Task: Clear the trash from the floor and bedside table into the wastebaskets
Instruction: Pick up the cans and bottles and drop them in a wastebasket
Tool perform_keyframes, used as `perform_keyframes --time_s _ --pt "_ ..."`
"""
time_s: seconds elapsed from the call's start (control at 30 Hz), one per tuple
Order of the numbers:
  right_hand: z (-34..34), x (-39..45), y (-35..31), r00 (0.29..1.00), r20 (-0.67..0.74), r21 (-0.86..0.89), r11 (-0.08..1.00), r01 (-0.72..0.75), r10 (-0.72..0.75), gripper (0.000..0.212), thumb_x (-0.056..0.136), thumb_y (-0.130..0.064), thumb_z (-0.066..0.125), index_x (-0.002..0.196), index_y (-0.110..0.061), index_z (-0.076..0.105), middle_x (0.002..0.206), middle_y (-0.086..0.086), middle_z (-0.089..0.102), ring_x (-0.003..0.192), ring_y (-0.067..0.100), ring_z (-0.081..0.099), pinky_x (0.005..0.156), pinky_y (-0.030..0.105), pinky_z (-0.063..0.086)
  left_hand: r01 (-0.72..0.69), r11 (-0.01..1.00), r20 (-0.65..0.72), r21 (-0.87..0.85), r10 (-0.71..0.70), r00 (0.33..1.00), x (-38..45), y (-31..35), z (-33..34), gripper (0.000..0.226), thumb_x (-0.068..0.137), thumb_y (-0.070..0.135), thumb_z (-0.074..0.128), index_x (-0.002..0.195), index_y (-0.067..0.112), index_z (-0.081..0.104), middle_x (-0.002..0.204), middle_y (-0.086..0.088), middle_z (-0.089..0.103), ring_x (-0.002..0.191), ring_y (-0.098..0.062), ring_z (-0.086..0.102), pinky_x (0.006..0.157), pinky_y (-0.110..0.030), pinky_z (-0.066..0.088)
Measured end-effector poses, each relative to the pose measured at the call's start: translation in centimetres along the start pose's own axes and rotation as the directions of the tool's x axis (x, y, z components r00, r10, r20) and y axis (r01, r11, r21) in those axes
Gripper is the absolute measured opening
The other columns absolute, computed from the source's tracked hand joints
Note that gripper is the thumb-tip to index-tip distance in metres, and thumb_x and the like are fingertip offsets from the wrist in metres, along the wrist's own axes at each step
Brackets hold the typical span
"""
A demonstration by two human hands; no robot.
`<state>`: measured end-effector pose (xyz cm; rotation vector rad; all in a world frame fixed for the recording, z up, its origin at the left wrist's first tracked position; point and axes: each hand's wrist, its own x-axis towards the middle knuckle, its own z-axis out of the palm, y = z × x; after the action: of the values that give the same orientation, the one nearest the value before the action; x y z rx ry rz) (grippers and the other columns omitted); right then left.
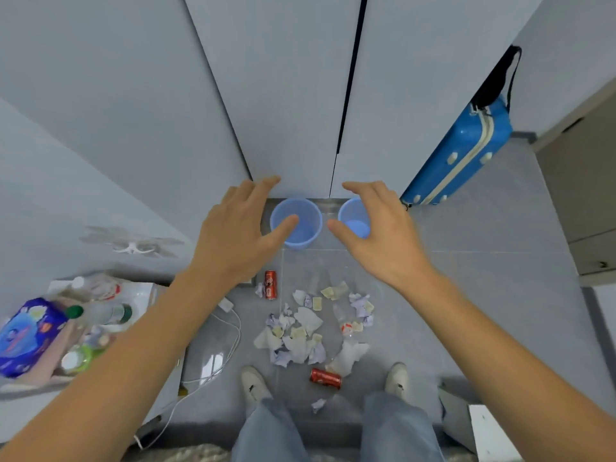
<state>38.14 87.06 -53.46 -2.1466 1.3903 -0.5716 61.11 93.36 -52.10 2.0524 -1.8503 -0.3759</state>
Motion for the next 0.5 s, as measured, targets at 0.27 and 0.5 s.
perform_keyframes --time_s 0.27,0.5 --pt "11.9 -0.6 13.6 0.998 0.061 -0.019 1.0 -0.015 0.016 0.058 0.09 -0.055 0.062 0.139 -0.027 0.05 0.134 -0.004 0.053 0.122 0.022 0.051 0.091 0.043 0.05 0.092 0.995 0.058 -0.022 -0.091 0.994 -0.1 -6.6 17.4 0.066 0.093 0.064 0.043 0.15 0.032 0.037 0.131 0.002 0.055 0.118 -0.021 0.049 0.087 -0.042 0.045" --pt "31.5 -5.3 31.1 0.98 0.168 -0.007 0.994 -0.107 0.107 0.057 0.088 -0.052 0.065 0.138 -0.029 0.05 0.13 -0.008 0.053 0.123 0.018 0.051 0.098 0.043 0.049 0.169 0.986 0.183 -0.016 -0.163 0.969 -2.6 -13.8 44.0 0.066 0.093 0.059 0.049 0.149 0.026 0.04 0.135 0.0 0.054 0.126 -0.024 0.049 0.097 -0.046 0.047"
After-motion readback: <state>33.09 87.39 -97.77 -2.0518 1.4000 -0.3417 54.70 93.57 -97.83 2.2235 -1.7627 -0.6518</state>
